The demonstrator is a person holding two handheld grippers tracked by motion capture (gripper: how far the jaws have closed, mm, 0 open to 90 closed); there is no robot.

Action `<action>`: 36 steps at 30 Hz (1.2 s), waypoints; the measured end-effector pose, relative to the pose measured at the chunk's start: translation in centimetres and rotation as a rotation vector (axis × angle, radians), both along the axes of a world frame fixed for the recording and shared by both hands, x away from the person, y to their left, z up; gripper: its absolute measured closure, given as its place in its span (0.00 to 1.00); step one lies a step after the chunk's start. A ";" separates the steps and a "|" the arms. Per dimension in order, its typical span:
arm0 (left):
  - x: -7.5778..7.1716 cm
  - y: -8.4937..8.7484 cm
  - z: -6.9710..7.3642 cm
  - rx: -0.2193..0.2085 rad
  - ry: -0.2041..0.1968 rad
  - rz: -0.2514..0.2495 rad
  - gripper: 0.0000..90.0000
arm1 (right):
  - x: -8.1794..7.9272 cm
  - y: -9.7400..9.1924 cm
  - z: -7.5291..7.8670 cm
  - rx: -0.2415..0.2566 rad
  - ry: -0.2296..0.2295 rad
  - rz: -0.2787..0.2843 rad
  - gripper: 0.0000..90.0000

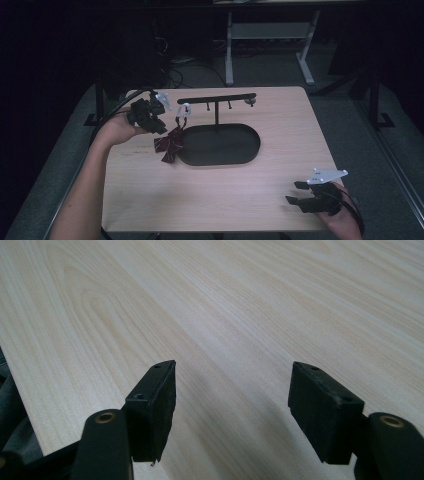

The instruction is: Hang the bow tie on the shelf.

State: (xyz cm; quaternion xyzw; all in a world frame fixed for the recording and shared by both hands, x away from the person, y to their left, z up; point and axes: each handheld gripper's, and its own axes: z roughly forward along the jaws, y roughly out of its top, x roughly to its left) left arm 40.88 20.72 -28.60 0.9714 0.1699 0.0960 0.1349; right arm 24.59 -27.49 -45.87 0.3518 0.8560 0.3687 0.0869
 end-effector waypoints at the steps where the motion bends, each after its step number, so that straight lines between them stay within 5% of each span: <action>1: -0.1 0.1 -0.1 -0.007 -0.001 0.003 0.83 | 0.0 0.0 0.0 0.000 0.000 0.000 0.39; 11: -1.1 0.2 0.1 -0.020 -0.018 -0.009 0.82 | -0.1 -0.2 0.1 0.009 0.000 -0.009 0.39; 36: -2.8 1.1 -2.4 -0.051 -0.007 -0.004 0.71 | -0.1 -0.1 0.0 0.004 -0.003 -0.007 0.39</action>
